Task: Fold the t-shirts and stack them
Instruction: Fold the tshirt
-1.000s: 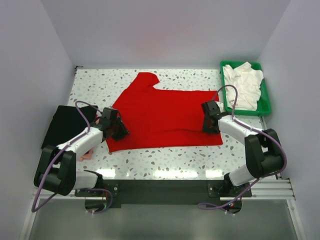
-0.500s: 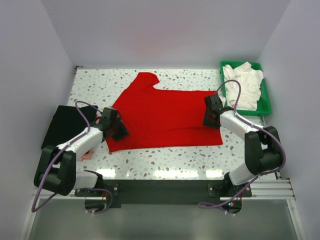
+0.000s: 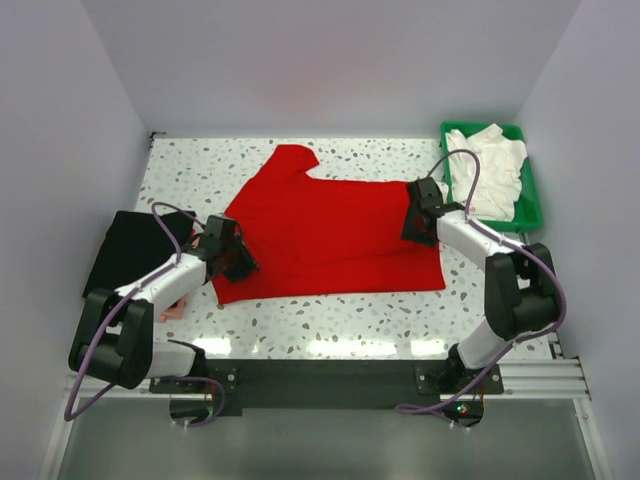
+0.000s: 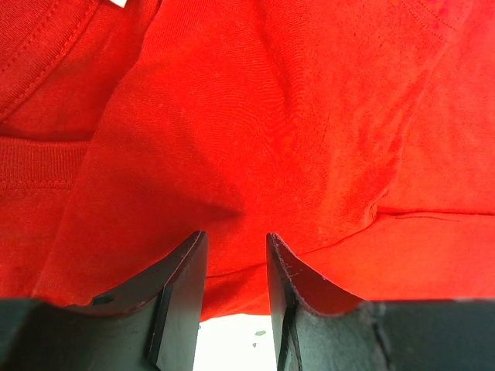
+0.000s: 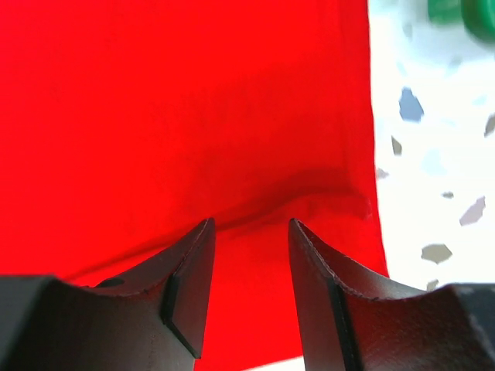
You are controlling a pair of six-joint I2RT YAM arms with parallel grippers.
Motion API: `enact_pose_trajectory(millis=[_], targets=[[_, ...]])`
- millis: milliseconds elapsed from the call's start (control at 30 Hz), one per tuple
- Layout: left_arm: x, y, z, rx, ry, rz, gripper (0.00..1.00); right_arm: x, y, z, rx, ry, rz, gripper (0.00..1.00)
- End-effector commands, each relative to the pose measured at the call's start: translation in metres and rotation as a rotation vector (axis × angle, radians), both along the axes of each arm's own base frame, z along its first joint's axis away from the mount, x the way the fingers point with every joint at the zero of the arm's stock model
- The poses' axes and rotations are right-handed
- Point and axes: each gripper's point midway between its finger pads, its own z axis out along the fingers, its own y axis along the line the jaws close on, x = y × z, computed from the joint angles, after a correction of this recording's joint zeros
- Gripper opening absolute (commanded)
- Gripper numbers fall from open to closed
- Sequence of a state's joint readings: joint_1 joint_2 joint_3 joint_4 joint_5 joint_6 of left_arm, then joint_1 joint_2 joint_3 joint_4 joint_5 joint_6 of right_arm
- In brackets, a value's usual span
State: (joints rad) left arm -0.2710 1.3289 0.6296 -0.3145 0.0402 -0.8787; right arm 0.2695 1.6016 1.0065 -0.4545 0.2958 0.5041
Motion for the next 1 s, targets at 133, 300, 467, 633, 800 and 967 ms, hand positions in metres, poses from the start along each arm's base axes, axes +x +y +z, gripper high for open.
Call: enact_pose_trajectory(millis=[133,300,467,633,800,967], targets=[[0.007,-0.004,0.008,-0.019,-0.029,-0.003,0.41,0.032,0.002,0.030,0.029,-0.082,-0.008,0.47],[0.008,-0.001,0.008,-0.016,-0.033,0.020,0.42,0.010,0.008,0.027,0.095,-0.079,0.003,0.47],[0.015,-0.003,0.009,-0.029,-0.043,0.039,0.42,-0.032,0.021,0.003,0.225,-0.053,0.001,0.47],[0.010,0.004,-0.004,-0.010,-0.002,0.093,0.42,-0.063,0.015,-0.029,0.234,0.007,-0.050,0.47],[-0.008,0.019,-0.024,0.041,0.064,0.171,0.42,-0.082,0.010,-0.042,0.239,0.048,-0.096,0.47],[-0.027,0.026,-0.036,0.054,0.115,0.215,0.42,-0.104,0.001,-0.047,0.218,0.084,-0.141,0.45]])
